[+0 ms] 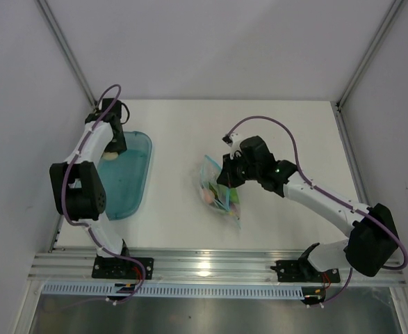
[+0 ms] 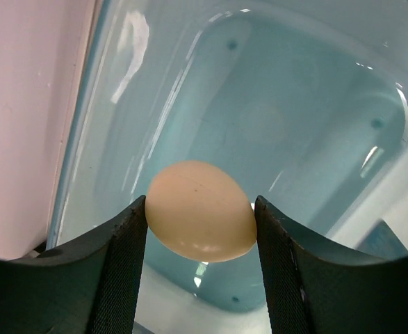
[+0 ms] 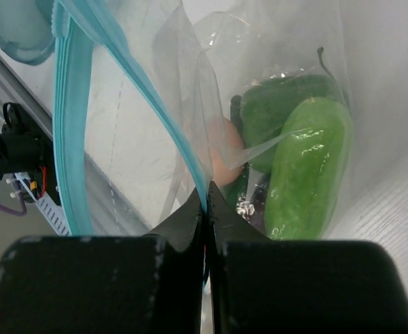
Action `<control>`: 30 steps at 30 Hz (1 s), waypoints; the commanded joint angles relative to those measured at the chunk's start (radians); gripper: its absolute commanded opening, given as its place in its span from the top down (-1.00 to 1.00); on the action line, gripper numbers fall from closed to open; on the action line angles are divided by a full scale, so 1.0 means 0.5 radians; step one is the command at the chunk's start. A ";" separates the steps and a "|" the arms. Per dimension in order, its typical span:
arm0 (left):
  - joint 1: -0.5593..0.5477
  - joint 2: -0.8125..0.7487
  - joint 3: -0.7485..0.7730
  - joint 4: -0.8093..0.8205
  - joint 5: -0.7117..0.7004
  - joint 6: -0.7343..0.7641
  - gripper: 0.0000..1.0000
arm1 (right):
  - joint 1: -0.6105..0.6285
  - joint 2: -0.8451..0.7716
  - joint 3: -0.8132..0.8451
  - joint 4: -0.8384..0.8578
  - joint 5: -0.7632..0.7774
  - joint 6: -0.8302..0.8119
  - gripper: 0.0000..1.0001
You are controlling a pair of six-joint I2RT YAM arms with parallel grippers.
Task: Place the food in the zip-top bag and seal the zipper
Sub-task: Pick up the fake vegetable from the bin, then place the fake vegetable in the zipper food storage bag.
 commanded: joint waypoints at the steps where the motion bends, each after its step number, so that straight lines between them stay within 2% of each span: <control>1: -0.075 -0.211 -0.040 -0.056 0.055 -0.066 0.67 | 0.019 0.029 0.198 -0.047 0.062 0.013 1.00; 4: -0.096 -0.288 -0.037 -0.096 0.070 -0.075 0.67 | 0.028 0.045 0.281 -0.092 0.096 0.013 1.00; 14: -0.372 -0.564 -0.024 -0.225 0.101 -0.143 0.68 | 0.068 0.179 0.441 -0.163 0.166 0.019 1.00; 21: -0.691 -0.687 0.040 -0.360 0.083 -0.238 0.68 | 0.080 0.253 0.487 -0.163 0.191 0.040 1.00; 30: -1.115 -0.764 0.340 -0.544 0.116 -0.404 0.68 | 0.083 0.278 0.573 -0.218 0.240 0.050 1.00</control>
